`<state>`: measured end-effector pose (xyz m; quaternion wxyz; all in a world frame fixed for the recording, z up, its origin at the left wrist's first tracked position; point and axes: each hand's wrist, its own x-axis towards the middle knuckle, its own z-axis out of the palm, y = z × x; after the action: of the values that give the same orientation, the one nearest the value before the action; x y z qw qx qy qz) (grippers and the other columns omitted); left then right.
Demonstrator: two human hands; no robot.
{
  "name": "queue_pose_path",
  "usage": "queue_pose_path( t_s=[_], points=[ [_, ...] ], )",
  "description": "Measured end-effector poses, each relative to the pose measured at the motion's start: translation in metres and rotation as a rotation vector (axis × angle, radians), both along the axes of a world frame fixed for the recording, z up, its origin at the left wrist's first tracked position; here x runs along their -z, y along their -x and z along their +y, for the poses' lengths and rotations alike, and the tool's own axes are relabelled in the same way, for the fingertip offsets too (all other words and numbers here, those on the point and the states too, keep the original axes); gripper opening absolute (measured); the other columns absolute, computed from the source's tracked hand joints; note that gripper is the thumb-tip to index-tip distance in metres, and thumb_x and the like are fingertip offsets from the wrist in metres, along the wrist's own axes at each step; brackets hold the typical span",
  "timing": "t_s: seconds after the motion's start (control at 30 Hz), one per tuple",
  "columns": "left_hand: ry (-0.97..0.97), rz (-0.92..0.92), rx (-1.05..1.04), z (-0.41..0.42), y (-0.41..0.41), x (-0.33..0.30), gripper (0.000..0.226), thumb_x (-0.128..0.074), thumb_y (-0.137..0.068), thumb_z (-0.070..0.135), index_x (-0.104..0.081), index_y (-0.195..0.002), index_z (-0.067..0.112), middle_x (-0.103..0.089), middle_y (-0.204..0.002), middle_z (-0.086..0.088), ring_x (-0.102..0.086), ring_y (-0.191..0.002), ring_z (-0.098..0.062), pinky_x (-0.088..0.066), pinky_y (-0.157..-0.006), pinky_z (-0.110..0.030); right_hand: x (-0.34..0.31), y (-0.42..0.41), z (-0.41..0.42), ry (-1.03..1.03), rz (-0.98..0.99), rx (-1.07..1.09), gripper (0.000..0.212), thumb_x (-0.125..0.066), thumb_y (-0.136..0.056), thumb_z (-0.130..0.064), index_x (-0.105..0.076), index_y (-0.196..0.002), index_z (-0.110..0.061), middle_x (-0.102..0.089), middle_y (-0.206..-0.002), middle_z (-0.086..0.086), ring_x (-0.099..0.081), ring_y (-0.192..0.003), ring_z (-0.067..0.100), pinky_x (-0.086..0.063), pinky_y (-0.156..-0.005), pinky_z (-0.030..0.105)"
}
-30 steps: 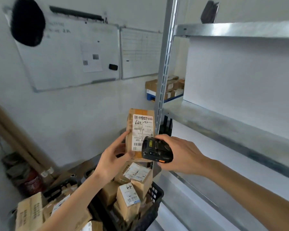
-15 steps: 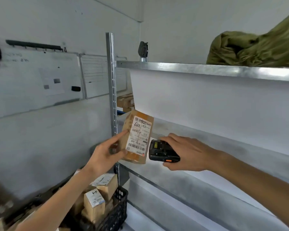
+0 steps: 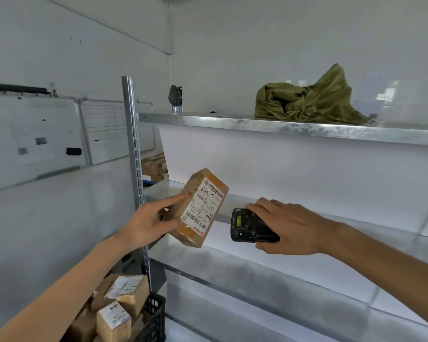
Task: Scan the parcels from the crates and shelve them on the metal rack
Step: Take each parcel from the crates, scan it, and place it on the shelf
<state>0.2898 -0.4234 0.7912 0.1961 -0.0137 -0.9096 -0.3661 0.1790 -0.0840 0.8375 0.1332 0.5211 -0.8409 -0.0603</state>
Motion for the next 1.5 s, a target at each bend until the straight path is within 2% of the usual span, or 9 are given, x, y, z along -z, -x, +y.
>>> queue_pose_path(
  t_s=[0.17, 0.3, 0.47, 0.6, 0.87, 1.07, 1.3, 1.4, 1.5],
  points=[
    [0.000, -0.023, 0.037, 0.005, -0.004, -0.003, 0.067, -0.073, -0.092, 0.016, -0.045, -0.138, 0.055, -0.056, -0.119, 0.034, -0.062, -0.102, 0.010, -0.054, -0.078, -0.011, -0.003, -0.017, 0.007, -0.024, 0.064, 0.025, 0.079, -0.051, -0.093, -0.062, -0.020, -0.156, -0.024, -0.037, -0.137, -0.007, -0.049, -0.107, 0.013, -0.052, -0.076, 0.031],
    [-0.011, -0.045, 0.060, 0.006, -0.004, -0.002, 0.065, -0.074, -0.091, 0.020, -0.048, -0.138, 0.055, -0.058, -0.119, 0.033, -0.067, -0.107, -0.008, -0.058, -0.086, -0.023, -0.003, -0.027, 0.010, -0.058, 0.082, 0.041, 0.078, -0.051, -0.089, -0.059, -0.024, -0.153, -0.025, -0.040, -0.131, -0.007, -0.049, -0.100, 0.014, -0.054, -0.072, 0.034],
    [0.001, -0.044, 0.080, 0.008, -0.004, -0.004, 0.064, -0.074, -0.090, 0.022, -0.050, -0.142, 0.051, -0.061, -0.123, 0.026, -0.065, -0.109, -0.009, -0.059, -0.093, -0.034, -0.007, -0.034, 0.013, -0.077, 0.186, 0.067, 0.076, -0.047, -0.086, -0.060, -0.030, -0.151, -0.024, -0.045, -0.129, -0.005, -0.053, -0.098, 0.019, -0.054, -0.069, 0.039],
    [0.013, -0.050, 0.093, 0.005, -0.001, -0.009, 0.064, -0.075, -0.090, 0.022, -0.050, -0.141, 0.051, -0.062, -0.128, 0.018, -0.065, -0.111, -0.013, -0.060, -0.092, -0.033, -0.017, -0.035, 0.012, -0.100, 0.381, 0.049, 0.070, -0.043, -0.082, -0.055, -0.046, -0.141, -0.017, -0.057, -0.117, 0.000, -0.056, -0.083, 0.022, -0.050, -0.054, 0.038],
    [0.104, -0.050, 0.114, 0.005, 0.001, -0.022, 0.061, -0.074, -0.092, 0.026, -0.050, -0.142, 0.050, -0.058, -0.125, 0.024, -0.062, -0.111, -0.009, -0.060, -0.090, -0.030, -0.031, -0.037, 0.006, -0.113, 0.593, -0.017, 0.078, -0.065, -0.078, -0.055, -0.046, -0.143, -0.016, -0.059, -0.118, 0.004, -0.058, -0.082, 0.024, -0.047, -0.052, 0.036],
    [0.117, -0.064, 0.133, 0.000, -0.002, -0.024, 0.059, -0.074, -0.091, 0.028, -0.051, -0.139, 0.054, -0.058, -0.124, 0.028, -0.061, -0.110, -0.006, -0.061, -0.087, -0.030, -0.036, -0.035, 0.003, -0.115, 0.619, -0.025, 0.075, -0.066, -0.077, -0.054, -0.050, -0.140, -0.016, -0.061, -0.117, 0.005, -0.058, -0.081, 0.025, -0.047, -0.053, 0.035],
    [0.049, -0.138, 0.173, -0.006, -0.003, -0.021, 0.057, -0.074, -0.092, 0.022, -0.054, -0.139, 0.047, -0.062, -0.118, 0.022, -0.064, -0.109, -0.010, -0.059, -0.086, -0.024, -0.030, -0.032, 0.000, -0.171, 0.620, -0.043, 0.074, -0.064, -0.077, -0.055, -0.051, -0.139, -0.017, -0.060, -0.115, 0.004, -0.057, -0.080, 0.025, -0.044, -0.053, 0.034],
    [0.061, -0.185, 0.180, -0.012, -0.001, -0.018, 0.057, -0.074, -0.091, 0.026, -0.053, -0.139, 0.051, -0.066, -0.117, 0.017, -0.065, -0.109, -0.010, -0.059, -0.088, -0.028, -0.028, -0.033, 0.000, -0.185, 0.632, -0.059, 0.074, -0.068, -0.076, -0.053, -0.053, -0.138, -0.017, -0.061, -0.114, 0.004, -0.056, -0.079, 0.025, -0.041, -0.054, 0.035],
    [0.065, -0.205, 0.186, -0.014, 0.002, -0.016, 0.055, -0.075, -0.090, 0.031, -0.055, -0.135, 0.055, -0.068, -0.115, 0.020, -0.065, -0.109, -0.007, -0.058, -0.084, -0.022, -0.025, -0.032, 0.000, -0.202, 0.638, -0.062, 0.074, -0.069, -0.075, -0.053, -0.052, -0.138, -0.018, -0.060, -0.113, 0.003, -0.055, -0.079, 0.024, -0.040, -0.054, 0.035]
  ],
)
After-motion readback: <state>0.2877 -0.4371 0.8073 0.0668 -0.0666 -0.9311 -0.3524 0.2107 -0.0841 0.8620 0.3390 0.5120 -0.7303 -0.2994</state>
